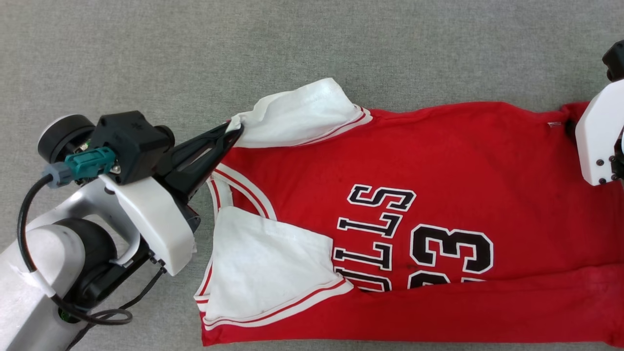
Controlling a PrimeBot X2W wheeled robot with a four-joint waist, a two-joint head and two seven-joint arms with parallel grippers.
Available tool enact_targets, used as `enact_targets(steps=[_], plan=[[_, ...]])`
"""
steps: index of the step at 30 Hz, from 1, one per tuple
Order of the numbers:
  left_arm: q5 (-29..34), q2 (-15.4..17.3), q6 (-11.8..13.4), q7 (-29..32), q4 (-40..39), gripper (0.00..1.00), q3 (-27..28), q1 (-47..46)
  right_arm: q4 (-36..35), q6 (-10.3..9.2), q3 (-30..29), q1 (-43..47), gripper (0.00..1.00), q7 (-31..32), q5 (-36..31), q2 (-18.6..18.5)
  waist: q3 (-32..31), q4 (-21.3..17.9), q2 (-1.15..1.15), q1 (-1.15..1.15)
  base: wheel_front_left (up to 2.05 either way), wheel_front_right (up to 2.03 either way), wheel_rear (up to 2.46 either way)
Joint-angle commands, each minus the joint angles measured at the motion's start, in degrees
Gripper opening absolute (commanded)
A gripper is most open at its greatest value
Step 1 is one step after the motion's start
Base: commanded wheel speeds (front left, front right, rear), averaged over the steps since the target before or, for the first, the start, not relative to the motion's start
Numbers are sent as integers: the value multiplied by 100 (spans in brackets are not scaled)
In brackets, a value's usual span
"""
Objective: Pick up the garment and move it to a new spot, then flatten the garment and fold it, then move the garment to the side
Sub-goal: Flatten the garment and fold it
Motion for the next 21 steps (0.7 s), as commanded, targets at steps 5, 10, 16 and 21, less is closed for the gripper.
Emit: enact_targets(steps=[5,10,16,21], plan=[[-4,-12,16,-116,189,0,-6,98,453,11,95,189,0,-211,105,78,-115,-4,0,1,0,0,0],[-59,-27,80,-229,369,0,31,246,500,6,-129,132,0,-681,237,100,-423,-101,0,1,0,0,0],[-185,82,236,-353,484,0,138,575,383,7,-405,338,0,-1090,520,186,-919,-268,0,1,0,0,0],[-284,161,416,-430,426,0,169,1003,61,7,-632,829,0,-1352,791,205,-1316,-345,0,1,0,0,0]])
